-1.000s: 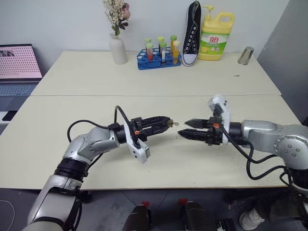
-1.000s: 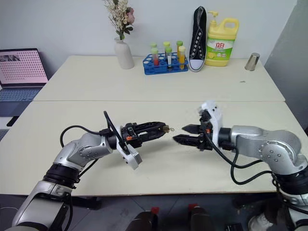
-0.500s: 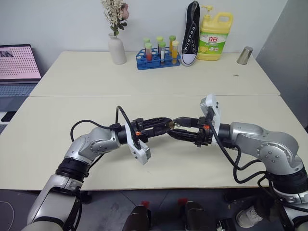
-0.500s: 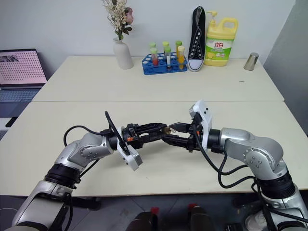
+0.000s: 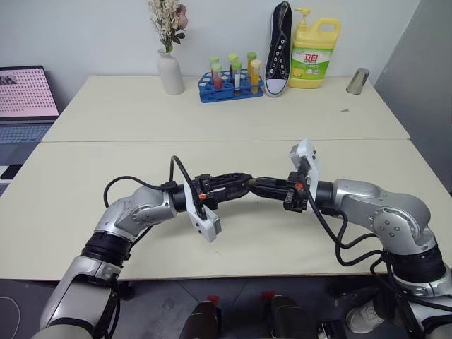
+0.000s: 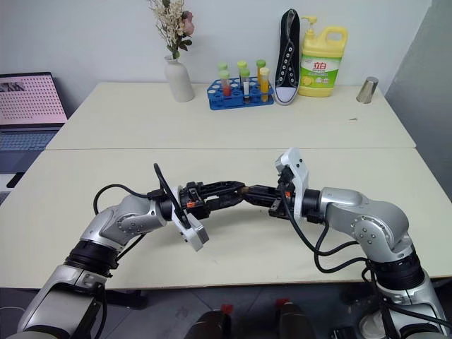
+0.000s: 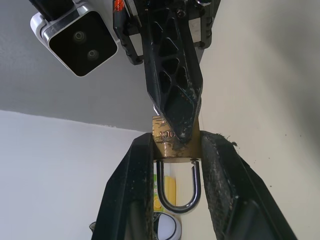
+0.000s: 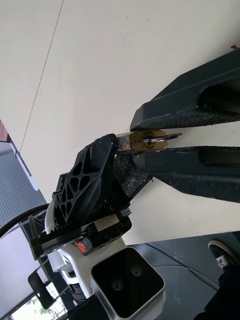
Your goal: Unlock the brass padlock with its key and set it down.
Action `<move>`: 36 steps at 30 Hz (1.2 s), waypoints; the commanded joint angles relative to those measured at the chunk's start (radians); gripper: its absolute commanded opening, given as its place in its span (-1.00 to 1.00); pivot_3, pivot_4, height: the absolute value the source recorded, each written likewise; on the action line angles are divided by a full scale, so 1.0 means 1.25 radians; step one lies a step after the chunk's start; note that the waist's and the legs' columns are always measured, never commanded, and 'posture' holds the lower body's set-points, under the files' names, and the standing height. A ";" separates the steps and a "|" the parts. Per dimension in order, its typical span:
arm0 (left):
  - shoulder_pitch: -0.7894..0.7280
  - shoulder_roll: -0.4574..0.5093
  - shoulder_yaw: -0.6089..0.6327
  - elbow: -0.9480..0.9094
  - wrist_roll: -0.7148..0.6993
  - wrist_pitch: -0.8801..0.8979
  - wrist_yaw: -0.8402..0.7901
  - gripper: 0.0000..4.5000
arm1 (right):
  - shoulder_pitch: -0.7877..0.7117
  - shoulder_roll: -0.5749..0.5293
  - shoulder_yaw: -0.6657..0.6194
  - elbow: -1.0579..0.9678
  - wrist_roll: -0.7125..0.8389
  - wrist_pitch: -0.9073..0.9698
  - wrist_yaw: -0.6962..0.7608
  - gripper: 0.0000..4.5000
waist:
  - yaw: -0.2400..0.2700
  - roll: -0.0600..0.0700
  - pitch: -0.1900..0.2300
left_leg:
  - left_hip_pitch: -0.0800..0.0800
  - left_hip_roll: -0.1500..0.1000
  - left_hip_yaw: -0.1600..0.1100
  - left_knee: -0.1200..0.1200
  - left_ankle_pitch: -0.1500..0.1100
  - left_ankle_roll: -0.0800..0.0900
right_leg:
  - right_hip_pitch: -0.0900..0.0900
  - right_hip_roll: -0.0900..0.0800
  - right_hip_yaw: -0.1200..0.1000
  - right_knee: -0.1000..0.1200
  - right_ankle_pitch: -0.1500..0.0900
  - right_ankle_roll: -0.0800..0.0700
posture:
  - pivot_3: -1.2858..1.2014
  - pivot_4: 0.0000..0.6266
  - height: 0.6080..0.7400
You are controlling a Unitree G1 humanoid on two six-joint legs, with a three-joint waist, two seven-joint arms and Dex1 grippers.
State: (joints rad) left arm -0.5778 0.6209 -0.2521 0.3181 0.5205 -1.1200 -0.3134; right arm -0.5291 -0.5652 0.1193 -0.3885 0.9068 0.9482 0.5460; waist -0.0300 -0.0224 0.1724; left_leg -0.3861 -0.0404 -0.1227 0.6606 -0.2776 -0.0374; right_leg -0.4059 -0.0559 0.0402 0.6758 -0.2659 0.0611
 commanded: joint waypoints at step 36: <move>0.107 -0.010 0.039 -0.305 -0.904 0.979 -0.401 -1.00 | 0.032 -0.033 -0.053 -0.080 -0.044 -0.024 0.111 -0.94 | -0.005 0.001 0.001 | 0.000 0.000 -0.001 0.000 0.000 0.000 | 0.000 0.001 -0.001 0.000 0.000 0.000 | 0.03 -0.52 1.00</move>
State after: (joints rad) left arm -0.4222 0.6190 -0.2411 -0.0133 -0.5540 0.0267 -0.7997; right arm -0.4836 -0.6073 0.0701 -0.4483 0.8451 0.9366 0.6722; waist -0.0363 -0.0216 0.1736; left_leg -0.3857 -0.0398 -0.1244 0.6608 -0.2776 -0.0373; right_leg -0.4056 -0.0548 0.0393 0.6762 -0.2660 0.0611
